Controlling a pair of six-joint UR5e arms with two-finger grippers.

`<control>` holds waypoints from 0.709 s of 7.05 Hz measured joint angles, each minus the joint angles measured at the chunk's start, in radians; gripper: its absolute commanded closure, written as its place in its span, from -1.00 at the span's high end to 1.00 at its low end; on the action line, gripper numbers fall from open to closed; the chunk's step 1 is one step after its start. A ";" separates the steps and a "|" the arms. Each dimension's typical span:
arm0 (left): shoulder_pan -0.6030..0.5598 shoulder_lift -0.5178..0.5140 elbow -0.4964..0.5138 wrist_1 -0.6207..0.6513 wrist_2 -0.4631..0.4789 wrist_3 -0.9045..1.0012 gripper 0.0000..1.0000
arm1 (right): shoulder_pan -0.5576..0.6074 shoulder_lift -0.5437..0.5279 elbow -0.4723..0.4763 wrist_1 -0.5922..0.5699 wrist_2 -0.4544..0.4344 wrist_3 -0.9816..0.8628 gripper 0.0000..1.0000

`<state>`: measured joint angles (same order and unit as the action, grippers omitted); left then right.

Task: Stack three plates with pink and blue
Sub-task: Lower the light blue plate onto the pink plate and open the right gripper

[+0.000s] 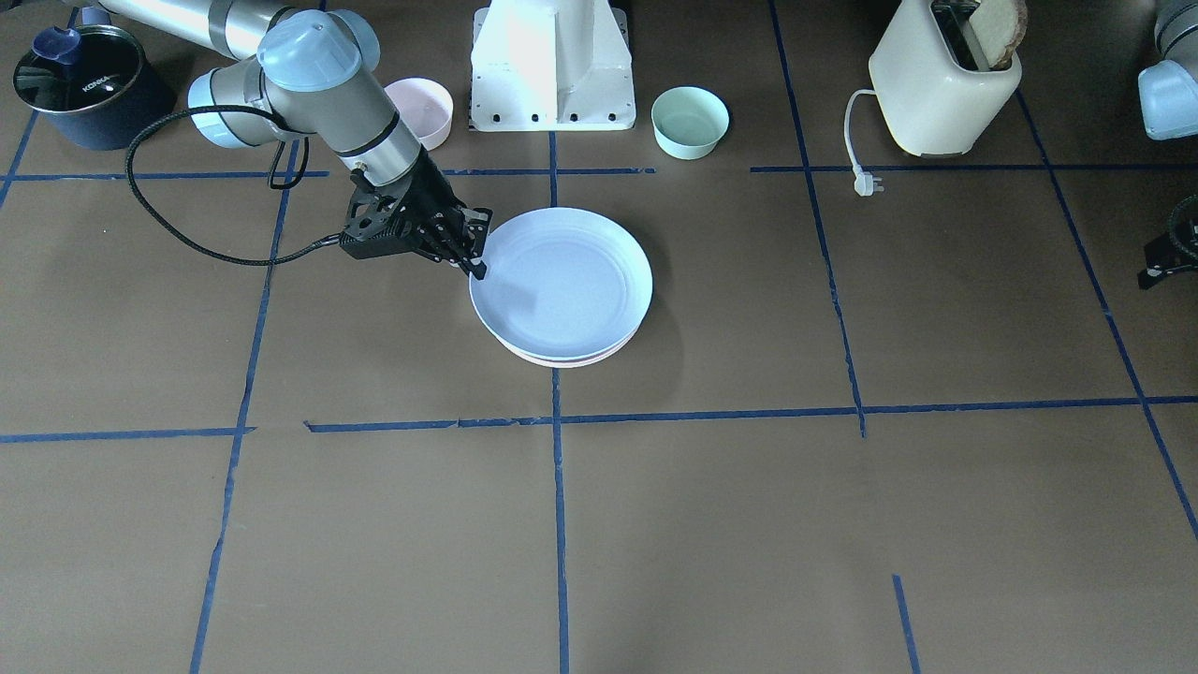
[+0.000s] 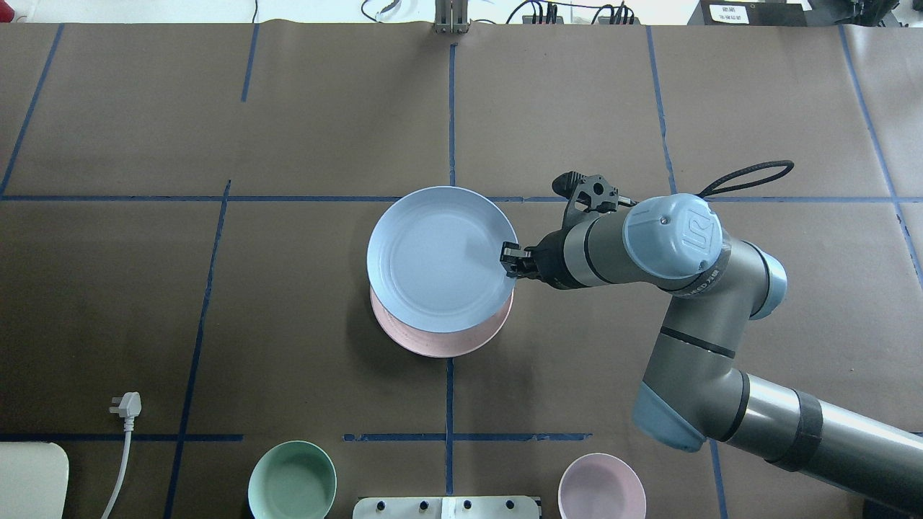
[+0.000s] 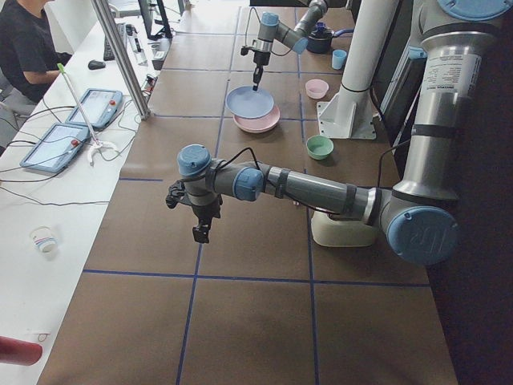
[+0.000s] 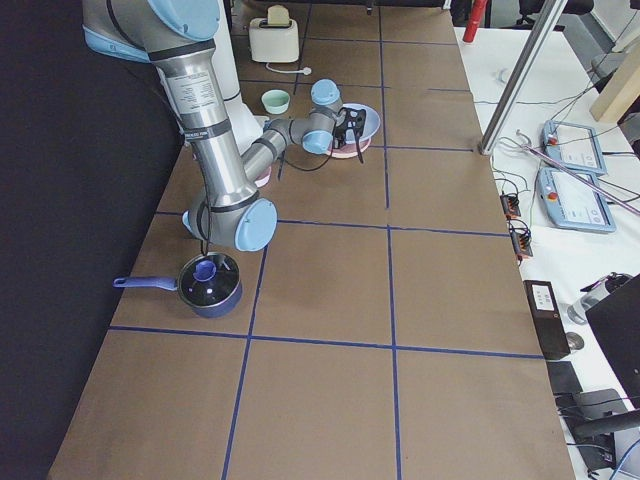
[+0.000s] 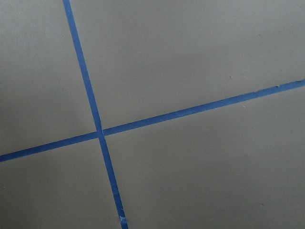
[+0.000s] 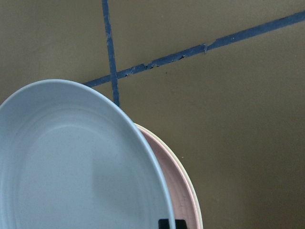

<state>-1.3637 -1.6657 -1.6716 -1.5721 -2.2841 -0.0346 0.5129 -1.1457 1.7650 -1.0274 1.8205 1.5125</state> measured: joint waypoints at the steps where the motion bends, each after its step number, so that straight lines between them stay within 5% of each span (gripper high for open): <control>1: 0.000 0.000 0.000 0.000 0.000 0.000 1.00 | -0.012 -0.002 0.003 0.000 -0.013 0.000 -0.93; 5: 0.000 -0.005 0.000 0.000 0.000 -0.003 1.00 | -0.039 -0.011 0.012 0.000 -0.039 0.001 -0.92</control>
<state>-1.3637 -1.6702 -1.6720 -1.5723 -2.2841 -0.0378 0.4736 -1.1570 1.7769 -1.0277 1.7819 1.5130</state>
